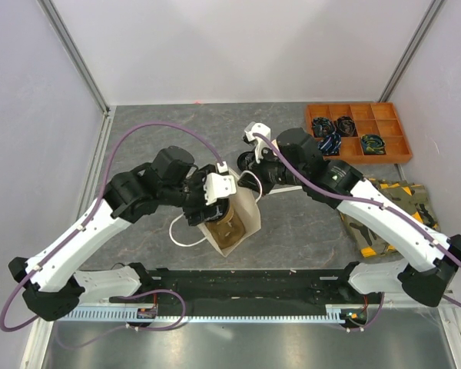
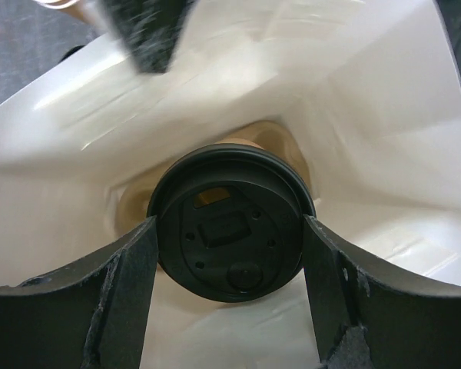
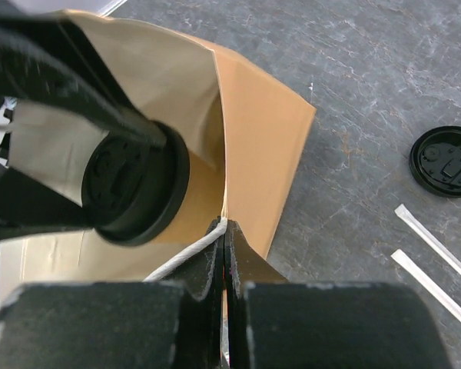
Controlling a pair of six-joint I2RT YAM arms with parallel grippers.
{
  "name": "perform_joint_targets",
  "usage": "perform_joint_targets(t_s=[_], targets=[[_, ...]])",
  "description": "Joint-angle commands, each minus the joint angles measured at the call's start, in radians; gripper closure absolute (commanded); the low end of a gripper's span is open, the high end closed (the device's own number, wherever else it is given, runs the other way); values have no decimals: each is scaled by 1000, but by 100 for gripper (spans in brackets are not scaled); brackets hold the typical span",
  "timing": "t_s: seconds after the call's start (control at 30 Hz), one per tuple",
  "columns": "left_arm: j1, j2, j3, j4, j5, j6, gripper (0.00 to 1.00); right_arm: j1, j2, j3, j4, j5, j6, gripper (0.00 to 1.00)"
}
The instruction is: Pack the takeout coffee
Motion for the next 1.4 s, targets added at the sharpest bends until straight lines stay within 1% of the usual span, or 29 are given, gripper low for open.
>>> perform_joint_targets(t_s=[0.0,0.17,0.27,0.43,0.5,0.57,0.7,0.87,1.13,1.37], targets=[[-6,36,4,-31,71,87,70,4,35,89,5,30,8,100],[-6,68,1,-38,90,137,70,5,102,220,-82,26,22,100],[-6,86,-10,-35,99,162,70,4,112,234,-91,15,25,100],[-6,123,-21,-23,39,161,71,2,115,236,-114,-7,36,100],[-6,125,-29,13,-5,173,70,4,116,236,-124,-45,31,100],[-4,122,-24,32,-18,185,71,4,124,248,-140,-65,25,100],[-6,116,8,34,24,228,70,-1,133,262,-157,-92,24,100],[-10,137,4,31,97,282,70,-15,159,276,-167,-122,33,100],[-15,123,-84,41,186,374,71,-28,191,291,-177,-164,36,100],[-17,110,-162,41,251,493,71,-28,233,328,-191,-186,24,100]])
